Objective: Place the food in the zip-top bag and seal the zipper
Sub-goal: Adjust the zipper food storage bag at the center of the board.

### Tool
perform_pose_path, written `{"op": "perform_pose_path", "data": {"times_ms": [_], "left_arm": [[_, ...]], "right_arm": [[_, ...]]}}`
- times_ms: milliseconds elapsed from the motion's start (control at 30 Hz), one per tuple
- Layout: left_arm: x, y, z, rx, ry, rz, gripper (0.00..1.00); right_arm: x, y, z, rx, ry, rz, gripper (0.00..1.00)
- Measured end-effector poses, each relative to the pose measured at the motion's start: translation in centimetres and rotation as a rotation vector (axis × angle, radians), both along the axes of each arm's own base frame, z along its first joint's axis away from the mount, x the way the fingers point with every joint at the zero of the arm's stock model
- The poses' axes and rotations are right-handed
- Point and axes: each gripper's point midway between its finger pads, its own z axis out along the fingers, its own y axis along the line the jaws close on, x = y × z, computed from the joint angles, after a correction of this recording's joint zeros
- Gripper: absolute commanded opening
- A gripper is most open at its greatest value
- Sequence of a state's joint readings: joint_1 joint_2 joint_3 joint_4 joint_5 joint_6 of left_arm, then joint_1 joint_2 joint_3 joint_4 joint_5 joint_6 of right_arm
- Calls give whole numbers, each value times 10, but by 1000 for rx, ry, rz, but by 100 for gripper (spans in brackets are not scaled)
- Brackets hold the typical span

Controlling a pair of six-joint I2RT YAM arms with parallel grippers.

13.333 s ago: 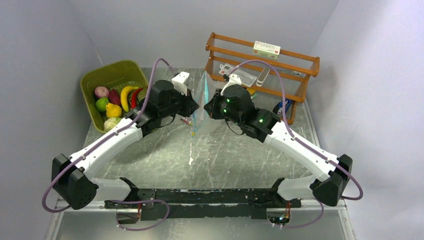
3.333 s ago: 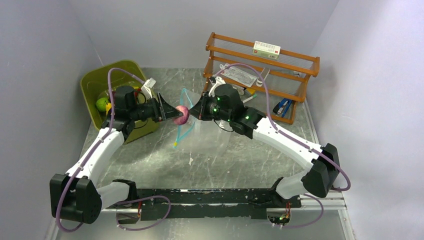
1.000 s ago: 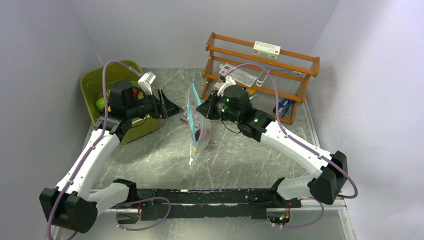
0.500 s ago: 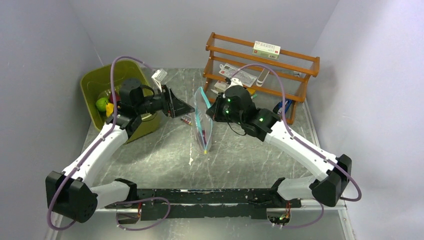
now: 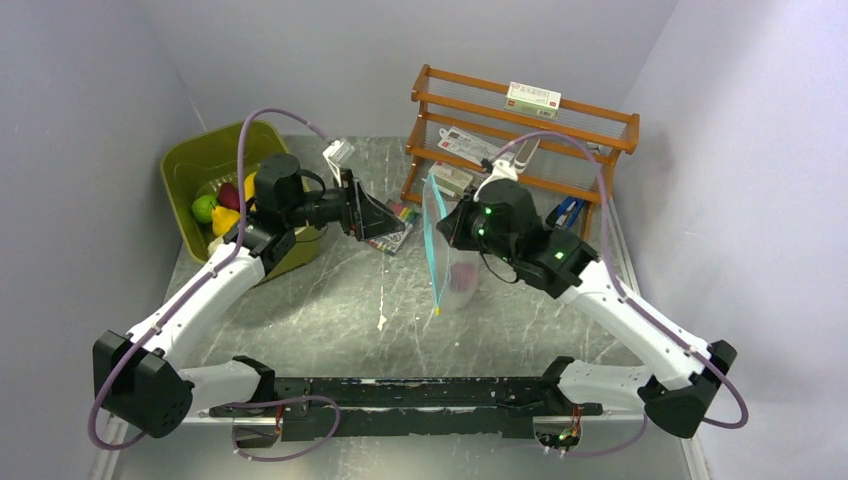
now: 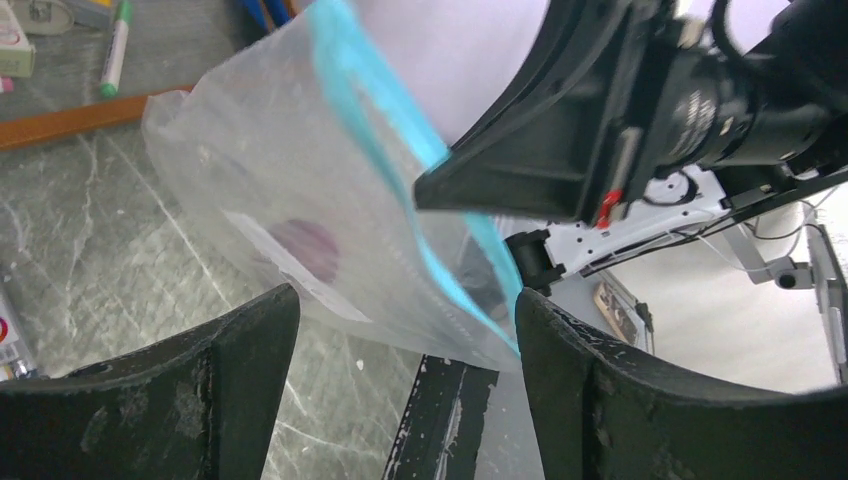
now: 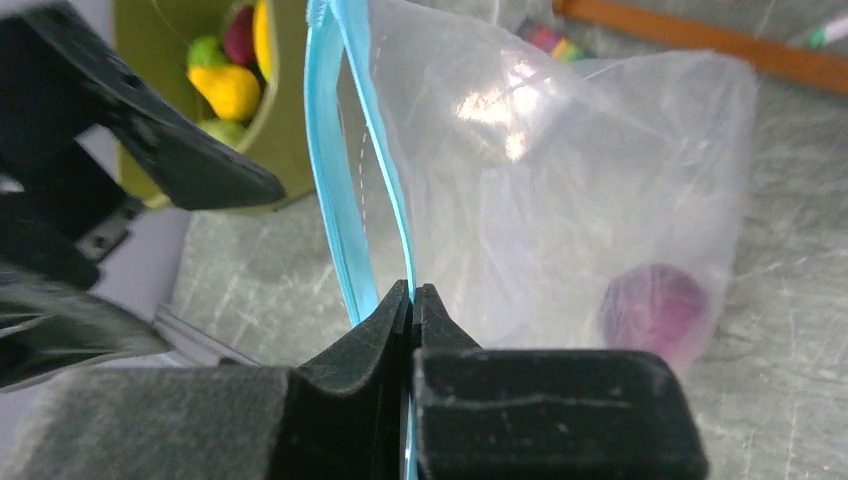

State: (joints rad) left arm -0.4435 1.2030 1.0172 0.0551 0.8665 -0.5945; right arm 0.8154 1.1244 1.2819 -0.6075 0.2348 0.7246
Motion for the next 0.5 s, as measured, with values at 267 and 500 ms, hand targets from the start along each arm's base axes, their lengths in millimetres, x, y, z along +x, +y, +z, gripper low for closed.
{"op": "perform_pose_path", "data": {"times_ms": [267,500], "left_arm": [[0,-3,-29,80,43,55,80],[0,-8,-59,117,124,68,69]], "right_arm": [[2,28,-73,-5,126,54,0],[8,43,-71,88,114,57,0]]}}
